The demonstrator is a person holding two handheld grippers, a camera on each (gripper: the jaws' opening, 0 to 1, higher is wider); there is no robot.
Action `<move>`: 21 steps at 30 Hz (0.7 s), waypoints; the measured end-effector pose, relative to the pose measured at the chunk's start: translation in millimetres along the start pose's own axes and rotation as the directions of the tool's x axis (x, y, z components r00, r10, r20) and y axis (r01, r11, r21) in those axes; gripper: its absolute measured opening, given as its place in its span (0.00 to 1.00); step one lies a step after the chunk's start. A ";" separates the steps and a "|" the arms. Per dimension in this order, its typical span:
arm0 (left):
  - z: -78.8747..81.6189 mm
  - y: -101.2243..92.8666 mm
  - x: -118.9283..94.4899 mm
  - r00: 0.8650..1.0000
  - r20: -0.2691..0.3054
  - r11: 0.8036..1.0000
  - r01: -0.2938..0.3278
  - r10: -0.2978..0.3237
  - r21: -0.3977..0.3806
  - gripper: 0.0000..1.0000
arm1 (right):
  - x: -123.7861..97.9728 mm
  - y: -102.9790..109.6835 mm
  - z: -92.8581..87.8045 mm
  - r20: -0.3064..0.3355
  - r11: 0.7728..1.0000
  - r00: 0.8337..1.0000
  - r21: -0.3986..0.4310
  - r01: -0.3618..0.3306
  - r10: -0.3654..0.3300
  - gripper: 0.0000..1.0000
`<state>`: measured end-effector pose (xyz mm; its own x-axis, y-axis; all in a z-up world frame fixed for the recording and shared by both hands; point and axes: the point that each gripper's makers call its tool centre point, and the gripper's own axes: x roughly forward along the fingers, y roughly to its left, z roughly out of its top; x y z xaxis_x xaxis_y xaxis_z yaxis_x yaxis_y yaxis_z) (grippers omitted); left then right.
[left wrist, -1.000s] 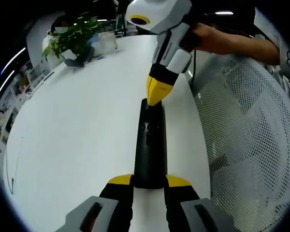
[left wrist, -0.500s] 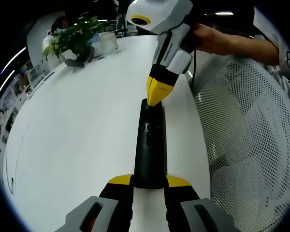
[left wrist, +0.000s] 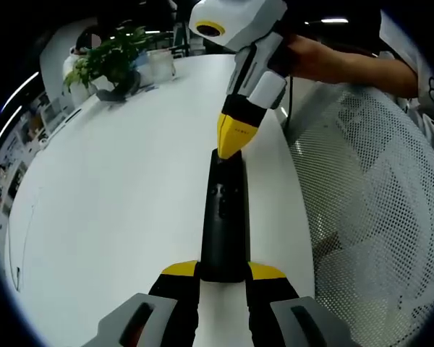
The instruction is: Press the specified remote control buttons in sequence, fully releasing each button before pressing the next.
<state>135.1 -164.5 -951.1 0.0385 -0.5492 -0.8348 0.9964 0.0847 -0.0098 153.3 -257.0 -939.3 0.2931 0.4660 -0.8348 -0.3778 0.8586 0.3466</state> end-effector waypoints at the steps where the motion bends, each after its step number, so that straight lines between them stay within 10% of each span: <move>1: 0.2 -0.1 0.1 1.000 0.001 1.000 0.000 0.000 0.000 0.24 | 0.8 -0.4 -1.1 -0.005 1.000 1.000 -0.001 0.003 -0.003 0.00; 21: 11.5 -9.2 -1.5 0.999 0.043 0.999 0.023 -0.022 -0.026 0.24 | 5.8 2.5 -2.6 -0.030 0.999 0.999 -0.044 0.015 -0.017 0.00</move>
<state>126.7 -174.1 -943.4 0.0200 -0.5858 -0.8102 0.9946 0.0938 -0.0433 151.8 -252.7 -944.3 0.2732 0.4452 -0.8527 -0.4117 0.8553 0.3147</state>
